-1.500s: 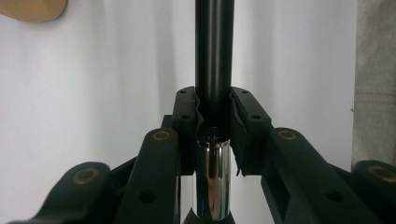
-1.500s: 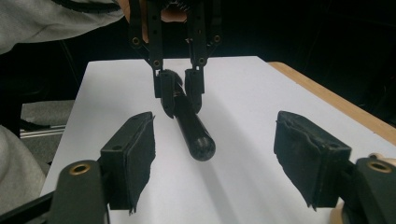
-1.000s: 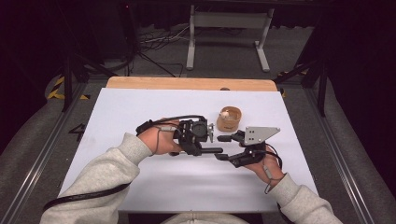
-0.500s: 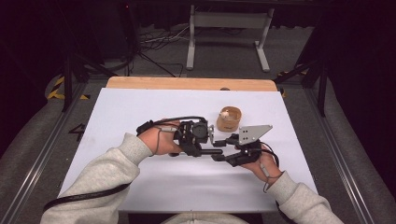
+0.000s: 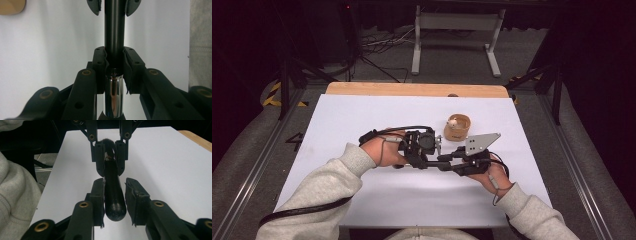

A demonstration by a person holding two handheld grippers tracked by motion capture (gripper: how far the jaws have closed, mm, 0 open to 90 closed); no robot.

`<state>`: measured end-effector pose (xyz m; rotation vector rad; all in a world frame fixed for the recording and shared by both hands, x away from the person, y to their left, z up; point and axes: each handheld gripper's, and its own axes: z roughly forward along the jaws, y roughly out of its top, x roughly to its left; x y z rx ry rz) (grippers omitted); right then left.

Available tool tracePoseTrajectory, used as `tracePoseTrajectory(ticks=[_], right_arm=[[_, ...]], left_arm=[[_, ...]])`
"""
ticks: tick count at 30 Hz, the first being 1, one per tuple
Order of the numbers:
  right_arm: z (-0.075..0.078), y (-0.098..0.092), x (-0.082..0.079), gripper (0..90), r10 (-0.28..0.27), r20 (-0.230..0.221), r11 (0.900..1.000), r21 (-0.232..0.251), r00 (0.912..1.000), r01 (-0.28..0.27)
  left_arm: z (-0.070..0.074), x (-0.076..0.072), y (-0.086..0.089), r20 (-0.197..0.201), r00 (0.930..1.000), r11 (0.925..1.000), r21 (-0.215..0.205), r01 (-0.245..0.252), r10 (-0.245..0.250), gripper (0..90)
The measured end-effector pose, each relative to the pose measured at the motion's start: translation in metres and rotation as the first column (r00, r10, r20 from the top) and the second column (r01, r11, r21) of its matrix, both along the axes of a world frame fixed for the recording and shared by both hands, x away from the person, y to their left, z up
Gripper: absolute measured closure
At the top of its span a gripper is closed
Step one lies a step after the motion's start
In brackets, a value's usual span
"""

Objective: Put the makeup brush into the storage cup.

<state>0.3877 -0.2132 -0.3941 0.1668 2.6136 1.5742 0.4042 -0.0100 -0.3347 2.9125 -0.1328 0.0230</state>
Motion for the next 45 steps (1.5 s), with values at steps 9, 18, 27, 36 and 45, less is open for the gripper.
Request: tracePoseTrajectory(ticks=[9,18,27,36,45], right_arm=[[-0.001,0.001,0.001,73.5,0.012,-0.009,1.000,-0.001,0.9999,-0.012],[-0.001,0.001,0.001,74.5,0.024,-0.002,1.000,-0.012,0.9997,-0.024],[0.001,0.001,0.002,74.7,0.025,0.001,1.000,-0.008,0.9997,-0.025],[0.005,-0.004,-0.001,74.8,0.017,0.010,1.000,0.005,0.9998,-0.017],[0.007,-0.017,-0.003,74.8,0.000,0.014,1.000,0.024,0.9999,0.000]], left_arm=[[-0.001,0.000,0.000,0.002,1.0000,1.0000,0.006,0.002,-0.002,73.9],[-0.001,0.000,0.000,0.000,1.0000,1.0000,0.006,0.005,-0.005,73.9],[0.001,0.001,0.002,-0.006,1.0000,1.0000,0.002,0.002,-0.002,73.4],[0.004,0.003,0.011,-0.001,0.9995,0.9985,-0.046,-0.030,0.030,50.8],[0.005,0.004,0.027,0.020,0.9977,0.9963,-0.057,-0.063,0.065,39.3]])
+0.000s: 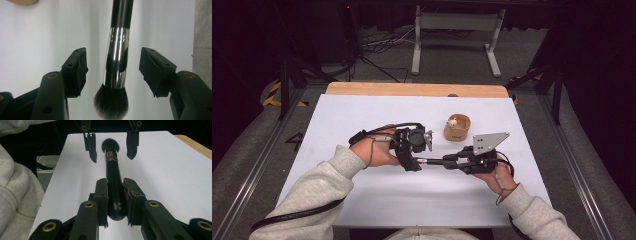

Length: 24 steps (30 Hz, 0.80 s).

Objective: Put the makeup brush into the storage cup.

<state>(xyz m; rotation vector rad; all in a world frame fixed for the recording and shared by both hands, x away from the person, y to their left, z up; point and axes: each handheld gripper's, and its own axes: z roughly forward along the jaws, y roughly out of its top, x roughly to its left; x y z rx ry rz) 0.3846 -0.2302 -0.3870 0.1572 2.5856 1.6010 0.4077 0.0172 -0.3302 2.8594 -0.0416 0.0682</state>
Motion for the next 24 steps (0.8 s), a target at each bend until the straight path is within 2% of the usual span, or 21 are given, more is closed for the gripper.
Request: tracePoseTrajectory(ticks=[15,19,24], right_arm=[[0.001,-0.013,-0.004,74.8,-0.010,0.007,1.000,0.016,0.9999,0.010],[0.001,-0.014,-0.005,74.8,-0.009,0.009,1.000,0.021,0.9999,0.009],[0.000,-0.016,-0.004,74.7,-0.011,0.011,1.000,0.020,0.9999,0.011]], left_arm=[[-0.004,0.006,0.014,-0.009,0.9998,0.9996,0.017,-0.020,0.020,43.3],[-0.006,0.006,0.015,-0.014,0.9997,0.9997,0.011,-0.022,0.022,47.2],[-0.007,0.006,0.017,-0.029,0.9994,0.9997,0.016,-0.017,0.017,57.4]])
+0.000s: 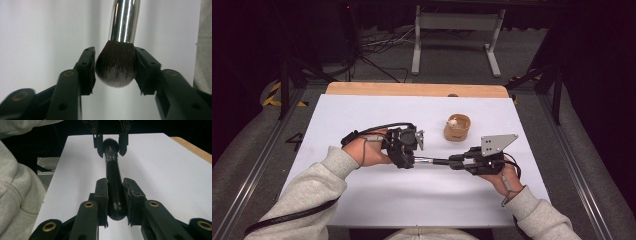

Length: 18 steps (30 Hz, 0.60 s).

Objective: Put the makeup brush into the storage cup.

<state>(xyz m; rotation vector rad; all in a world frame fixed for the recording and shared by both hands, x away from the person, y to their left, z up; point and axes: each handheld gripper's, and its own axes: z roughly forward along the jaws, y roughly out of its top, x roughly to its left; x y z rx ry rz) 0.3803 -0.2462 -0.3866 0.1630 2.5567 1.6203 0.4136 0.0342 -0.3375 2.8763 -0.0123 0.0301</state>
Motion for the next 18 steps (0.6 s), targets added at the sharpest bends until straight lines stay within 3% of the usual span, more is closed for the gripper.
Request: tracePoseTrajectory(ticks=[7,18], right_arm=[[-0.0018,-0.0026,0.0013,74.6,0.001,-0.002,1.000,0.013,1.0000,-0.001],[-0.0058,-0.0050,0.0045,74.2,0.010,-0.016,1.000,0.026,0.9998,-0.010]], left_arm=[[-0.0003,-0.0023,-0.0002,-0.003,0.9999,0.9999,0.002,0.013,-0.013,72.2],[0.0005,-0.0036,-0.0022,0.019,0.9996,0.9998,0.004,0.022,-0.022,77.0]])
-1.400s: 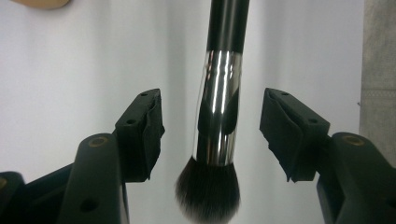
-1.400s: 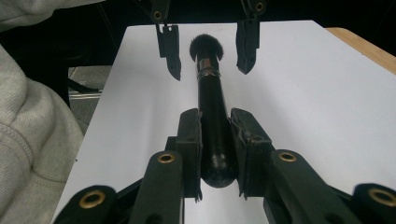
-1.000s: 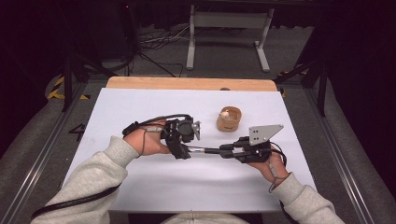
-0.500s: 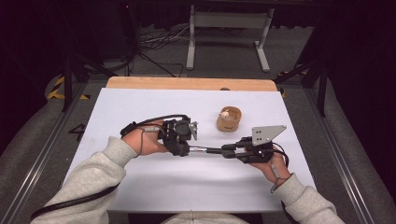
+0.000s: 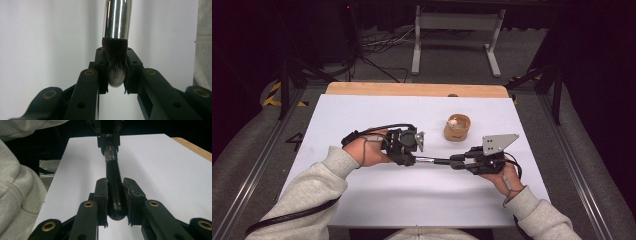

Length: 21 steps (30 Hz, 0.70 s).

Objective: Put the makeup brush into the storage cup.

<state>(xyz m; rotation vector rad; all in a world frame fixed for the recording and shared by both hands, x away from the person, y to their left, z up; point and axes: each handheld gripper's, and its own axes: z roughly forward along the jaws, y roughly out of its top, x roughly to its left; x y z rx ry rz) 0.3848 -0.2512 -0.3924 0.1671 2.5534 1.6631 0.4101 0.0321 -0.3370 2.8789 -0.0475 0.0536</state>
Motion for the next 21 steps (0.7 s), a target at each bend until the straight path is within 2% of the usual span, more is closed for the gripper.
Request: tracePoseTrajectory(ticks=[2,4,7,8,11,14,17,18,21], right_arm=[[0.000,-0.001,0.000,73.8,0.000,-0.002,1.000,-0.005,1.0000,0.000],[0.000,-0.001,0.001,73.5,0.002,-0.009,1.000,-0.008,1.0000,-0.002],[0.000,0.003,0.001,63.0,-0.024,-0.033,0.997,-0.068,0.9992,0.022],[0.000,0.004,0.000,60.4,-0.023,-0.038,0.997,-0.073,0.9990,0.020],[0.004,0.008,-0.001,54.4,-0.039,-0.034,0.992,-0.120,0.9987,0.035],[0.013,0.014,0.000,45.9,-0.066,-0.045,0.982,-0.181,0.9968,0.057],[0.027,0.022,0.001,44.3,-0.081,-0.038,0.965,-0.253,0.9960,0.068],[0.027,0.022,0.001,44.3,-0.081,-0.038,0.965,-0.253,0.9960,0.068],[0.038,0.029,0.001,43.9,-0.084,-0.032,0.949,-0.306,0.9960,0.070]], left_arm=[[0.001,0.000,-0.001,-0.002,1.0000,0.9999,0.013,0.006,-0.006,77.4],[0.000,0.000,-0.001,-0.006,0.9999,0.9999,0.008,0.009,-0.009,77.5],[-0.002,0.000,-0.001,0.000,1.0000,0.9999,0.012,0.010,-0.010,77.7],[-0.002,0.000,-0.001,0.001,1.0000,0.9999,0.013,0.009,-0.009,77.8],[-0.001,0.000,-0.003,-0.002,0.9999,0.9995,0.026,0.016,-0.016,77.9],[-0.002,0.000,-0.005,-0.002,0.9998,0.9992,0.035,0.021,-0.021,77.9],[-0.001,0.000,-0.007,-0.002,0.9997,0.9987,0.045,0.023,-0.023,77.8],[-0.001,0.000,-0.007,-0.002,0.9997,0.9987,0.045,0.023,-0.023,77.8],[-0.002,0.000,-0.008,0.002,0.9997,0.9984,0.052,0.025,-0.025,77.8]])
